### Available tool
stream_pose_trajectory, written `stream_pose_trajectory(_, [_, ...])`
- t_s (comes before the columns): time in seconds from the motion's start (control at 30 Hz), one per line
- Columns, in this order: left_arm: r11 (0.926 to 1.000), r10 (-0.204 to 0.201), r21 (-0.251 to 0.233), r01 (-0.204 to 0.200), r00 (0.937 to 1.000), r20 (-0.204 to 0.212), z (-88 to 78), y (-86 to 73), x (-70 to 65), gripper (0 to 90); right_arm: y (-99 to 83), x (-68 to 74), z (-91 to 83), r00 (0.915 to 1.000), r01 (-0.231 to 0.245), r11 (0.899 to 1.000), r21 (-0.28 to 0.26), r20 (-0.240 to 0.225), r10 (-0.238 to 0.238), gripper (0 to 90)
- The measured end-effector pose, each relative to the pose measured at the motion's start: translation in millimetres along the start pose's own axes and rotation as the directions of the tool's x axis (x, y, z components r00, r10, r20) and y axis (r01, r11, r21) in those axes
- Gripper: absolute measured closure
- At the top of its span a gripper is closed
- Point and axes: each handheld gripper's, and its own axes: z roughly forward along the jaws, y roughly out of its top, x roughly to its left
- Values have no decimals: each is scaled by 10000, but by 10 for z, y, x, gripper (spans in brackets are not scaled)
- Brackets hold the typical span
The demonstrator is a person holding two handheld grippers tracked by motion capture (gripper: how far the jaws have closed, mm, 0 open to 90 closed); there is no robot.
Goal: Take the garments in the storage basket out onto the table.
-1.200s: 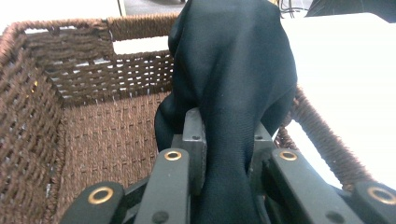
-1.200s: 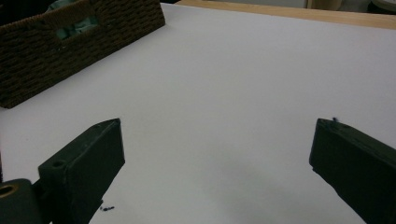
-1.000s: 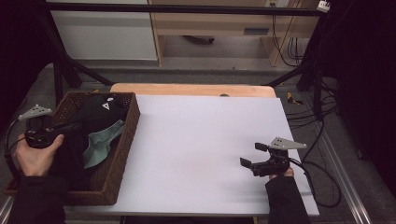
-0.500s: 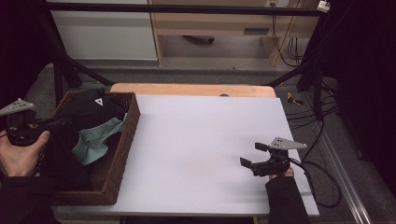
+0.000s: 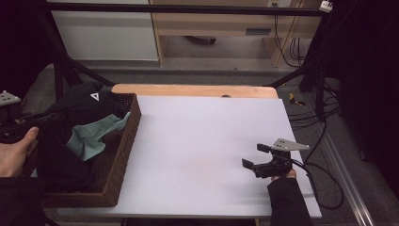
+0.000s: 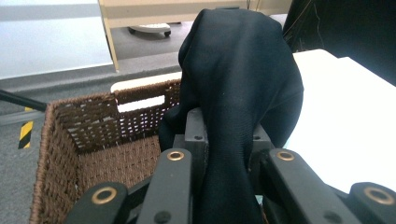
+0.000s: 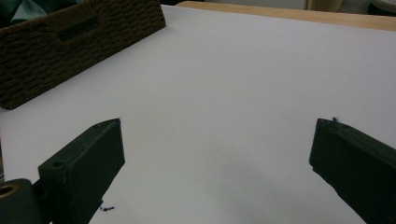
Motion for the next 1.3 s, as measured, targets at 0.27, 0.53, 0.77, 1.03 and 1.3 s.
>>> stream_pose_trajectory(0.27, [9995,215,-226,-209,9994,258,-111,133,-79,770,-1,1,1,10000,7,10000,7,-12,-7,35])
stream_pose_trajectory(0.53, [9977,605,-352,-580,9953,755,-139,258,-227,771,0,1,0,10000,2,10000,2,-8,-2,35])
stream_pose_trajectory(0.77, [9951,897,-502,-850,9909,1008,-158,369,-348,773,0,-1,-2,10000,12,10000,0,-15,-12,35])
stream_pose_trajectory(1.03, [9919,1145,-688,-1069,9863,1191,-178,511,-468,774,-1,-2,0,10000,14,10000,14,9,-14,34])
stream_pose_trajectory(1.3, [9887,1359,-820,-1256,9816,1341,-155,635,-603,774,0,-2,-6,10000,14,10000,-4,-14,-14,34])
